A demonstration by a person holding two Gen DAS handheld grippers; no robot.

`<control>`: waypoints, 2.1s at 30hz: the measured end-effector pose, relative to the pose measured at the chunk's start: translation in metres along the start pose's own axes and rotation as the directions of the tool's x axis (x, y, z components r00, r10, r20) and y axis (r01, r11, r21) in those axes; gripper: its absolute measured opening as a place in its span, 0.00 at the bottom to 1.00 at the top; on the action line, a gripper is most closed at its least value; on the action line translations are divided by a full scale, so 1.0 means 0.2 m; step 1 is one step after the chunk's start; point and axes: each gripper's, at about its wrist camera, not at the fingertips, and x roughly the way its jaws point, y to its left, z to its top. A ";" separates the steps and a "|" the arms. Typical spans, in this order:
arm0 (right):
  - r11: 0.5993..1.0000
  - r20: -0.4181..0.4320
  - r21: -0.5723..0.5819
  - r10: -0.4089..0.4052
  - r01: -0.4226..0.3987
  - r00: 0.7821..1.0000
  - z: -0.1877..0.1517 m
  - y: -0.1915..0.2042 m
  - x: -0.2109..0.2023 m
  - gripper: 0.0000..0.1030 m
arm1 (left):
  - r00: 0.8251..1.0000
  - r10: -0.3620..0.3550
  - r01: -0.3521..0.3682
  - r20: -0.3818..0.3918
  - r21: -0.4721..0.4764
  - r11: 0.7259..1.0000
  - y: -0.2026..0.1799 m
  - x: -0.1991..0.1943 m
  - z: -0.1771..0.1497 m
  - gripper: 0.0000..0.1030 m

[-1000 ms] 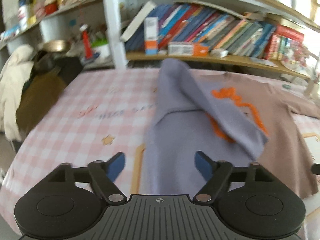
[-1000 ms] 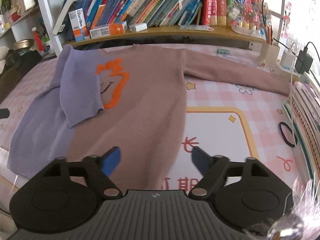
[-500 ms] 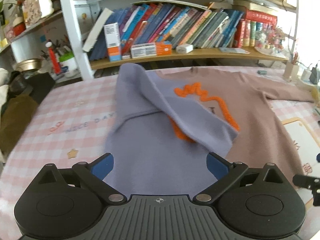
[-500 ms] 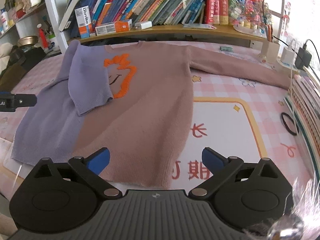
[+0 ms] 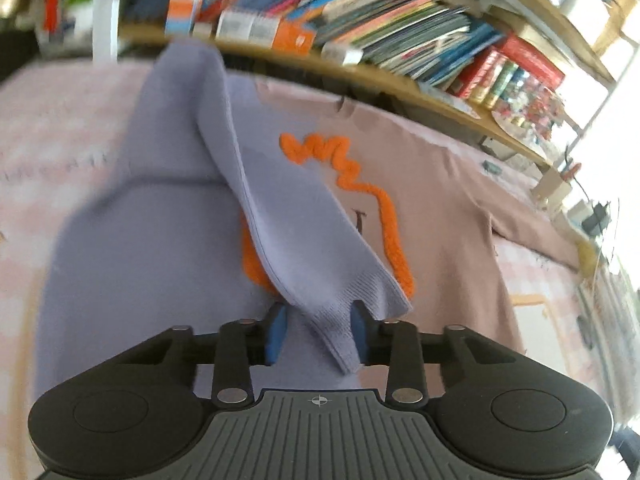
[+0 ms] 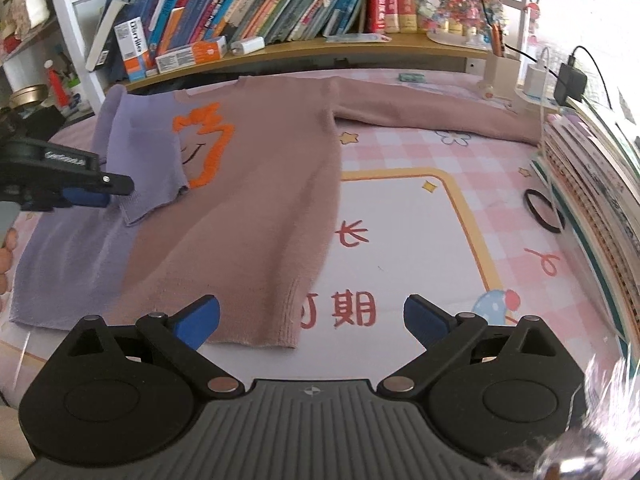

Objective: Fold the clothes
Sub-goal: 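Pull the lavender sleeve outward with the left gripper to spread the sweater, then grasp the pink hem with the right gripper while the left gripper grasps the lavender hem, pulling taut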

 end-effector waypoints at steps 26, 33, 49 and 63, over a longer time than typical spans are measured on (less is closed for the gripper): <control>0.999 -0.008 0.008 -0.045 0.045 0.999 0.17 0.53 0.14 0.96 | 0.828 0.481 -0.461 0.288 -0.138 0.877 1.30 -0.59 0.60 0.02; 0.996 -0.011 0.029 -0.084 0.084 0.996 0.15 0.52 0.11 0.96 | 0.813 0.490 -0.458 0.315 -0.176 0.872 1.41 -0.65 0.60 0.12; 0.990 -0.016 -0.002 -0.139 0.139 0.990 0.11 0.26 0.13 0.75 | 0.975 0.168 -0.171 0.146 0.008 0.985 0.69 -0.56 -0.12 0.66; 0.995 -0.054 -0.097 0.012 -0.018 0.998 0.04 0.10 0.15 0.16 | 0.959 0.279 -0.274 0.054 -0.075 0.959 0.48 -0.48 -0.34 0.66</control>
